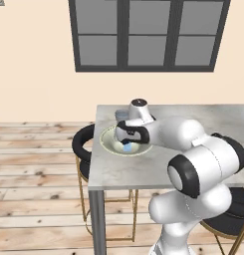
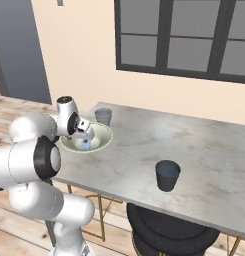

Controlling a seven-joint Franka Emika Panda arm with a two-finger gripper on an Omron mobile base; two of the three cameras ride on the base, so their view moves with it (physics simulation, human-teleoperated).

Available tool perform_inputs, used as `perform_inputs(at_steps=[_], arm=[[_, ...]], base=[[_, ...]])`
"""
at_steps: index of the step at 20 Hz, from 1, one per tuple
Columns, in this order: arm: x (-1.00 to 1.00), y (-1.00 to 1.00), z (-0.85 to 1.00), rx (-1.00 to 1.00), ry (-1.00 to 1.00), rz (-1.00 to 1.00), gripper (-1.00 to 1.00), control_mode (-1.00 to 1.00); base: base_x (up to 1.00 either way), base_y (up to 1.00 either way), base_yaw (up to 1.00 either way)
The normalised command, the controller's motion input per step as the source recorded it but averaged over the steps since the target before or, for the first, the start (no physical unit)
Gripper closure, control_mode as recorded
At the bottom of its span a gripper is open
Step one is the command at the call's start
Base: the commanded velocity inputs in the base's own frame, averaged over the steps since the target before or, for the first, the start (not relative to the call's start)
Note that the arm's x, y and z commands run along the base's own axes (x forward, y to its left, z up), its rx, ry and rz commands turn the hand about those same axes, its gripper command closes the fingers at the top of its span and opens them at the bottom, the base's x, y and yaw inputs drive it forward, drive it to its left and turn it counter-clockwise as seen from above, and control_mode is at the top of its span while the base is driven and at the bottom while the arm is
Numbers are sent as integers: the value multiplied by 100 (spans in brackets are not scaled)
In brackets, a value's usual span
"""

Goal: There are four ice cubes in the ice bowl. Place two ice cubes in each glass of water.

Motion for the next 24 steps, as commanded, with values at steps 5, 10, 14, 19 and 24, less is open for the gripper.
perform_inputs(at_steps=[5,10,14,19,24], arm=[[18,0,-22,0,0,-2,-100,-100],[10,0,-24,0,0,-3,-100,-100],[7,0,-23,0,0,-3,-100,-100],[10,0,-20,0,0,-3,-100,-100],[14,0,-19,0,0,-1,-100,-100]], base=[[0,0,0],[0,0,0],[0,0,0],[0,0,0],[0,0,0]])
